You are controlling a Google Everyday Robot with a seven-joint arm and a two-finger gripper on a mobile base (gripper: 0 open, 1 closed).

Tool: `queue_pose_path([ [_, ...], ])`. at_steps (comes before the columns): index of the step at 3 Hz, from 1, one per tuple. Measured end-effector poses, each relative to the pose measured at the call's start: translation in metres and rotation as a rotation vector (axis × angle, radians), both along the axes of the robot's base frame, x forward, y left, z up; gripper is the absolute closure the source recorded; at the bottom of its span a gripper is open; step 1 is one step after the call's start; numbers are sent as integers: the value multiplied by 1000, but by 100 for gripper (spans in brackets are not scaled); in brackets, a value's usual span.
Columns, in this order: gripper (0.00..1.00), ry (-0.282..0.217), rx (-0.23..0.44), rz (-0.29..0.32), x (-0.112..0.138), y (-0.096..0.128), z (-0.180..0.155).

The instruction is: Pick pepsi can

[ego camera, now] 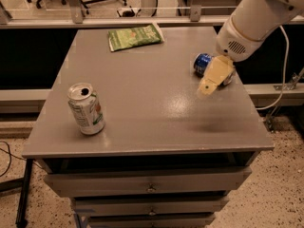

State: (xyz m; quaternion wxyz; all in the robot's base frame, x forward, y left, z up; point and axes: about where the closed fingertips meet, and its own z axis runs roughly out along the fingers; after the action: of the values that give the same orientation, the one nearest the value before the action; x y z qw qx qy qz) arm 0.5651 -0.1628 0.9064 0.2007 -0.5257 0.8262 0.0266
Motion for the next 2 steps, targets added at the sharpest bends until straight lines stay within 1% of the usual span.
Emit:
queue_pose_path([
  [1,0,-20,12,-15,32,13,-15],
  [2,0,-41,1,-32,65,15,-31],
])
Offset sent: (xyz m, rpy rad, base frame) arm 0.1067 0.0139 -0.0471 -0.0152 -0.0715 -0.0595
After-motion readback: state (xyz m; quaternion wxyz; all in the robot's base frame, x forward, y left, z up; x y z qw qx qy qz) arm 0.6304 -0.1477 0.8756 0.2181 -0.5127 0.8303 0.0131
